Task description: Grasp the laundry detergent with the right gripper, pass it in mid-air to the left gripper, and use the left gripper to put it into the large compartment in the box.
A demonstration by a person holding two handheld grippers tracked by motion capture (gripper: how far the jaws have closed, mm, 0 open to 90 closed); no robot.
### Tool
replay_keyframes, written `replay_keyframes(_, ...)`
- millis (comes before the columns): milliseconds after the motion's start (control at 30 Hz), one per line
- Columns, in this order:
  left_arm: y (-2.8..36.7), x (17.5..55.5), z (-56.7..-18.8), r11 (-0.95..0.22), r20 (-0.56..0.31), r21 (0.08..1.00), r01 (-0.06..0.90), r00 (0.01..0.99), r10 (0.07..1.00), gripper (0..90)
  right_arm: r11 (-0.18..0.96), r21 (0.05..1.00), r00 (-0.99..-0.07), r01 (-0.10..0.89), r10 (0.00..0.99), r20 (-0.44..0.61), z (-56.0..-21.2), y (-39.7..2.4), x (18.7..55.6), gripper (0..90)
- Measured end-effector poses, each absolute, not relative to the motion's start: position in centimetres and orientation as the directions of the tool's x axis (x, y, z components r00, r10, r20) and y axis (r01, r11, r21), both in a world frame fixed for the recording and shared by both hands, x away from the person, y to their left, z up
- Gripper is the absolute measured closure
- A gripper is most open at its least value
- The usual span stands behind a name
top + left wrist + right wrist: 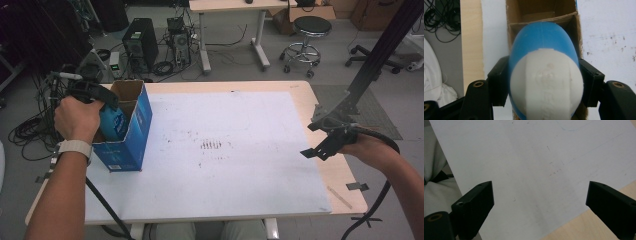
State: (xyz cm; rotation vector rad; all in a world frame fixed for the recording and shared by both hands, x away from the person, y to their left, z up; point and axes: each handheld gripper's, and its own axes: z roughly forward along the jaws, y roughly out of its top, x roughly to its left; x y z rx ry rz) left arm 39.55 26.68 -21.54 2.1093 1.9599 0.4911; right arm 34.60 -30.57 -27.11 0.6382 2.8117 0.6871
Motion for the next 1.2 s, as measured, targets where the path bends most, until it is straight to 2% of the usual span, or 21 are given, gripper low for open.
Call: replay_keyframes(1200, 26.4, 40.1, -27.8, -0.108, 0.093, 0.336, 0.936, 0.081, 0.992, 38.2, 0.795, 0.476, -0.888, 0.377, 0.456, -0.059, -27.0, -30.7, 34.3, 7.6)
